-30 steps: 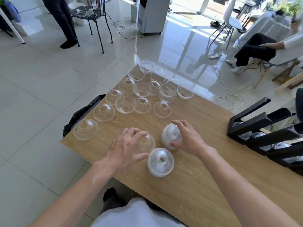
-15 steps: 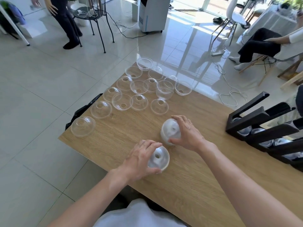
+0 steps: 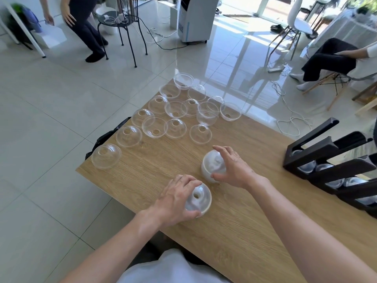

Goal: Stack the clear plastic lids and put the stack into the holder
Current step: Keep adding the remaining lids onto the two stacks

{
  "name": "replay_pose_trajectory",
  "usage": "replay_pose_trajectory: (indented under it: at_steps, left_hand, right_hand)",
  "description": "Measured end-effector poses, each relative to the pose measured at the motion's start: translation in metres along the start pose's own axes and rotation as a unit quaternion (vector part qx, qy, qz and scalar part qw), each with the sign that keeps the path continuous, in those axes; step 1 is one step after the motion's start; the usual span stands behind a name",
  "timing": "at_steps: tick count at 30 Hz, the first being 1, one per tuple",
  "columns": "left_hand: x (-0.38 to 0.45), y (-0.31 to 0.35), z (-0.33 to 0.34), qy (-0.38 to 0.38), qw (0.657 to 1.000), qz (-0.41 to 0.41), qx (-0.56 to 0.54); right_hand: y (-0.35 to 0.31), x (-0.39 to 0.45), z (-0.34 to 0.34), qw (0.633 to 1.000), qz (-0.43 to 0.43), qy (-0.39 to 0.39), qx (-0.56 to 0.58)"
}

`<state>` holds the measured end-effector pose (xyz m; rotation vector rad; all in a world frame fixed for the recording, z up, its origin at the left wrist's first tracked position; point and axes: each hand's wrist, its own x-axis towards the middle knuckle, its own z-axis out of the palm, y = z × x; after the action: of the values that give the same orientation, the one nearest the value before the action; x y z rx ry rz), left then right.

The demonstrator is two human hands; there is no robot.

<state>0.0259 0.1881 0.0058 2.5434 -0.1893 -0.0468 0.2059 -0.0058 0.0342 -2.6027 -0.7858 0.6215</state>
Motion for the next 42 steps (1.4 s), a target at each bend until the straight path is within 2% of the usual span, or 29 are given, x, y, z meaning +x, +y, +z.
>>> replay_pose_trajectory:
  at_steps: [12, 24, 34, 42]
  left_hand:
    - [0.004, -0.001, 0.001, -0.01, 1.0, 0.005, 0.019]
    - [0.007, -0.004, -0.003, -0.034, 0.999, 0.005, 0.02]
    - [0.009, -0.009, -0.004, -0.046, 0.999, 0.013, 0.021]
    - [0.011, -0.012, -0.004, -0.049, 0.998, 0.013, 0.025]
  right_hand:
    - [0.016, 0.002, 0.002, 0.994, 0.056, -0.001, 0.096]
    - [0.019, 0.003, 0.005, 0.996, 0.03, 0.018, 0.078]
    - [0.023, -0.001, 0.01, 0.993, 0.009, 0.047, 0.111]
    - [0.022, -0.003, 0.012, 0.994, 0.019, 0.031, 0.102]
